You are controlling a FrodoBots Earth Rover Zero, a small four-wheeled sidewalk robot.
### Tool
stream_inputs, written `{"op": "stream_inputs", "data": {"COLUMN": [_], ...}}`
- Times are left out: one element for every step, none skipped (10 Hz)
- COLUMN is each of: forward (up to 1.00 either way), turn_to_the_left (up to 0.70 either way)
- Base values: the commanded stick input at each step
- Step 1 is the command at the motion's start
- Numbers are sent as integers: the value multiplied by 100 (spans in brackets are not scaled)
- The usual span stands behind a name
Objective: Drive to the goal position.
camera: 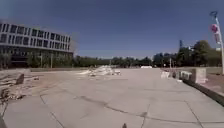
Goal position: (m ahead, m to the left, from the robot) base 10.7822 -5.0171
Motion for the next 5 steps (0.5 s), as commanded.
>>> {"op": "stream_inputs", "data": {"forward": [70, 70, 70, 70, 70], "turn_to_the_left": [0, 0, 0, 0, 0]}}
